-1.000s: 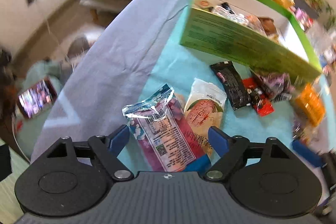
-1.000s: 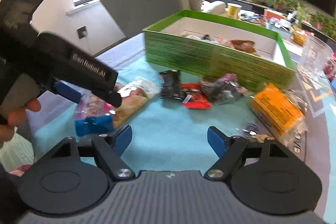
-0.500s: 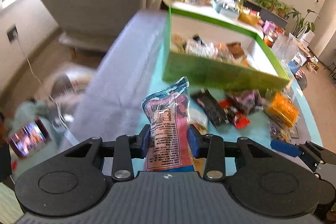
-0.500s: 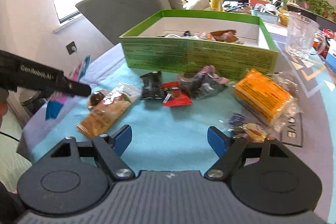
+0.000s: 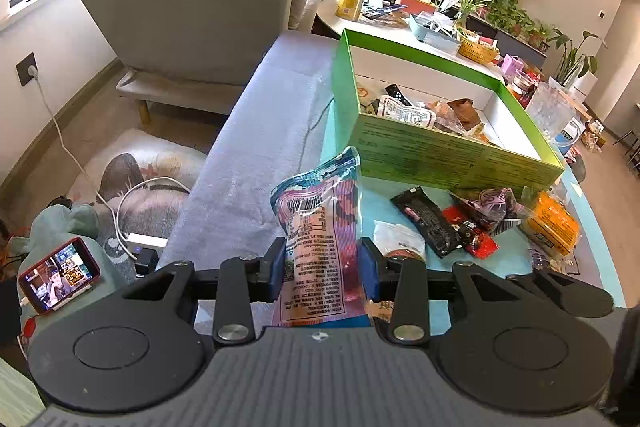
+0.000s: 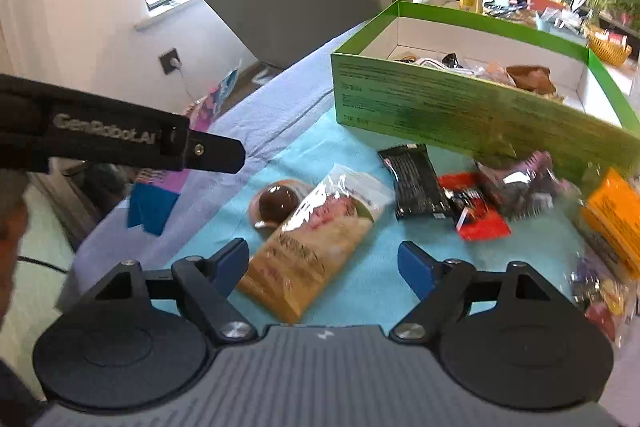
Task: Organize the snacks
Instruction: 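Lift the pink packet over the box with the left tool while the right grasps a tan bread bag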
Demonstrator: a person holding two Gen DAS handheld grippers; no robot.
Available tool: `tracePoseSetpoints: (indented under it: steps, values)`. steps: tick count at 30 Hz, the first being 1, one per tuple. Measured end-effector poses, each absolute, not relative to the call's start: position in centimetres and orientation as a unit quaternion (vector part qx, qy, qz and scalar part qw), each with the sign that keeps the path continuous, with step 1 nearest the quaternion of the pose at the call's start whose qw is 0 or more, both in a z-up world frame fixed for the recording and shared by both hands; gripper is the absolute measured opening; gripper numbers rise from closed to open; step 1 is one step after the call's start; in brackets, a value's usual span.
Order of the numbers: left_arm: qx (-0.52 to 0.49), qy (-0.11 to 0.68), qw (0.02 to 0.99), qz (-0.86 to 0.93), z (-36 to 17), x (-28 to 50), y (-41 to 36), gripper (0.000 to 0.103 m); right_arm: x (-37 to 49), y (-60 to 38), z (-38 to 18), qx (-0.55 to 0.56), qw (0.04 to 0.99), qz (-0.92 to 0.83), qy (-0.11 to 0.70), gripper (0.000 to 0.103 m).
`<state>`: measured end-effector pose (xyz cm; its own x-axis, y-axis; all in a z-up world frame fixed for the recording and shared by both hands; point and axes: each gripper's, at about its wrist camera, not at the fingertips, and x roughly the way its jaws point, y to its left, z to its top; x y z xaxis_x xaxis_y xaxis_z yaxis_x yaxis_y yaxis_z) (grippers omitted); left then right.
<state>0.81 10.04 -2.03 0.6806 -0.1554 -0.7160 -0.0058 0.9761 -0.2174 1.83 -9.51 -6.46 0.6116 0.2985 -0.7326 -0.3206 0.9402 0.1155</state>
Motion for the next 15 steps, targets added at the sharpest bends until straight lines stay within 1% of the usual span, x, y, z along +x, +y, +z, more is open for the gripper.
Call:
tracePoseSetpoints:
  steps: [4, 7, 10, 12, 15]
  values:
    - [-0.103, 0.393, 0.912, -0.052, -2.1, 1.1, 10.3, 0.035, 2.7, -8.2, -7.4, -0.032, 0.891, 0.166, 0.422, 0.061]
    - [-0.110, 0.391, 0.912, -0.062, -2.3, 1.5, 10.5, 0.035, 2.5, -7.8, -7.5, -0.058, 0.892, 0.164, 0.416, 0.060]
    - [-0.116, 0.389, 0.911, -0.068, -2.4, 1.9, 10.8, 0.035, 2.0, -8.9, -7.2, -0.054, 0.895, 0.160, 0.413, 0.060]
    - [-0.119, 0.388, 0.911, -0.070, -2.4, 2.3, 11.0, 0.035, 1.7, -10.1, -6.8, -0.048, 0.894, 0.149, 0.420, 0.054]
    - [-0.121, 0.387, 0.911, -0.076, -2.3, 2.8, 10.9, 0.036, 1.0, -12.1, -6.7, -0.046, 0.893, 0.132, 0.427, 0.051]
